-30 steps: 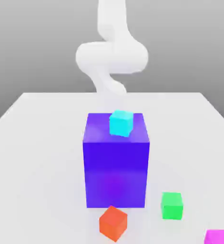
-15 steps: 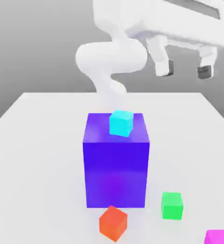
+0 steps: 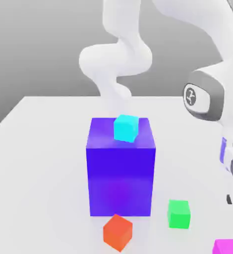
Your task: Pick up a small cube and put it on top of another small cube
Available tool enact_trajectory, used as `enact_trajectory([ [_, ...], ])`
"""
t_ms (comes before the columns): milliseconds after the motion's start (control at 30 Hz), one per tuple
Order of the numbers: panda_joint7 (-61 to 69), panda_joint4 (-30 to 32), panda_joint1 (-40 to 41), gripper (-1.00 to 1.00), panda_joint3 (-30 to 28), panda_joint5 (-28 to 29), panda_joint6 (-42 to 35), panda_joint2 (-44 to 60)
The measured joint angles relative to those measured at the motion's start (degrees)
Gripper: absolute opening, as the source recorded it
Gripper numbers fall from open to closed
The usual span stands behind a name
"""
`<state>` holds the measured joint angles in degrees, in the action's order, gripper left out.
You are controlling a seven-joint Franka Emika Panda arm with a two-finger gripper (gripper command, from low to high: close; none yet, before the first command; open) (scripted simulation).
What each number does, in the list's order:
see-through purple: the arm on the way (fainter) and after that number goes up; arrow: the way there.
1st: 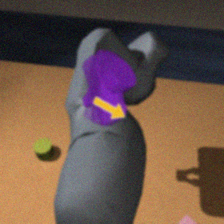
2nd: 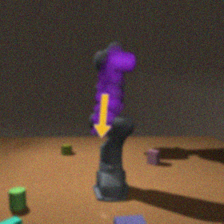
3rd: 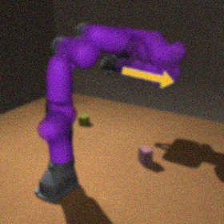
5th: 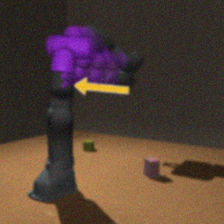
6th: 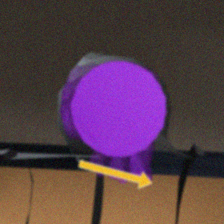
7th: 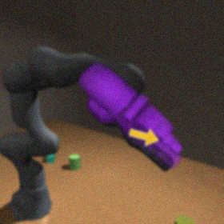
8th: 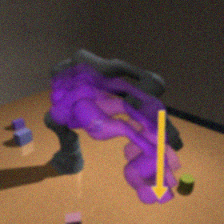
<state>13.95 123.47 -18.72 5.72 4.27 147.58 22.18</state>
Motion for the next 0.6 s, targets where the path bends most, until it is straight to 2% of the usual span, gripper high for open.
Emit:
enact_trajectory([
  [167,1.5,-2.1,-1.3,0.00,-0.5,2.1,6.2,10.4],
  [200,1.4,-2.3,-1.4,-1.00,-0.7,2.3,7.1,11.6],
  [433,1.4,-2.3,-1.4,-1.00,-0.6,2.2,6.8,11.4],
  [600,1.6,1.0,-0.9,-1.00,0.0,1.1,1.2,2.5],
])
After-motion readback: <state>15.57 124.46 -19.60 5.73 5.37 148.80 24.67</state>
